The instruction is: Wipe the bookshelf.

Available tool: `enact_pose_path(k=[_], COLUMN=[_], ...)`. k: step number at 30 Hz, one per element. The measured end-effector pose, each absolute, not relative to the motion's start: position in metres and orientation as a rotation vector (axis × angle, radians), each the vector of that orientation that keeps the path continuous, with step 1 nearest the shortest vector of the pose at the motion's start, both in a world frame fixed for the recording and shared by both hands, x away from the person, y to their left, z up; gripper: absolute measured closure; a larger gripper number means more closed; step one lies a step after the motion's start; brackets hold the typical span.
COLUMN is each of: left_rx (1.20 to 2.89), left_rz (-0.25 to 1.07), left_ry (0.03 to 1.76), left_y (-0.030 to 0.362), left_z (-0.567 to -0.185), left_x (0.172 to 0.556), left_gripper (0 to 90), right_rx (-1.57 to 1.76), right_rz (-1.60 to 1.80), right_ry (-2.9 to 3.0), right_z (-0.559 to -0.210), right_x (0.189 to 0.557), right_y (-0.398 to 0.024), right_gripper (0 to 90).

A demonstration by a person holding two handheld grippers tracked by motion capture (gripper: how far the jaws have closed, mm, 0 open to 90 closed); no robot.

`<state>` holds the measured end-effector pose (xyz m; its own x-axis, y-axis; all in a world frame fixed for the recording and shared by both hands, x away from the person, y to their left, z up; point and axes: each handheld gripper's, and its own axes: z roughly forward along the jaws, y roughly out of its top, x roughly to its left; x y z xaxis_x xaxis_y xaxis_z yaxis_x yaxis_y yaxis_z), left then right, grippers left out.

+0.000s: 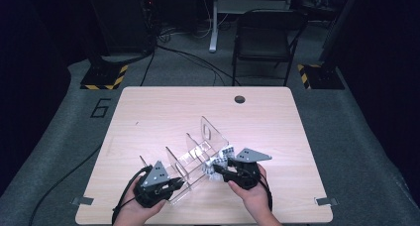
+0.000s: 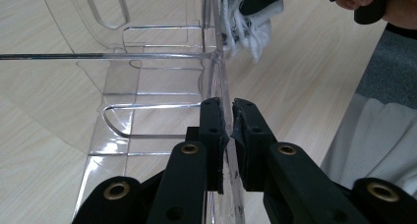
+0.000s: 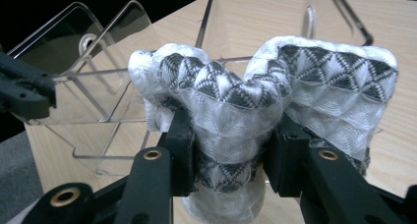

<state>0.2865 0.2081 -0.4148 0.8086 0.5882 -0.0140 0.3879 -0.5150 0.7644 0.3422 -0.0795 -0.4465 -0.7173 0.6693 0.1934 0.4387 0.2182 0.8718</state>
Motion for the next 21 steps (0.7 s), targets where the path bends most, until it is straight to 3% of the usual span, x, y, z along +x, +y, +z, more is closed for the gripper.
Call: enact_pose_path(k=[10,21], left_rx=[2.169,2.18], left_rz=[0.295,0.299], left_ry=[0.72,0.709], left_y=[0.206,0.207], left_z=[-0.418,-0.419], left_x=[0.286,0.285], left_gripper=[76.3,79.7], right_rx=[1.226,0.985], right_rz=[1.482,1.503], right_ry=[2.175,2.348], right_z=[-0.449,-0.449], right_x=[0.367,0.336], right_y=[-0.107,-0.068], right_gripper=[58.8,59.0])
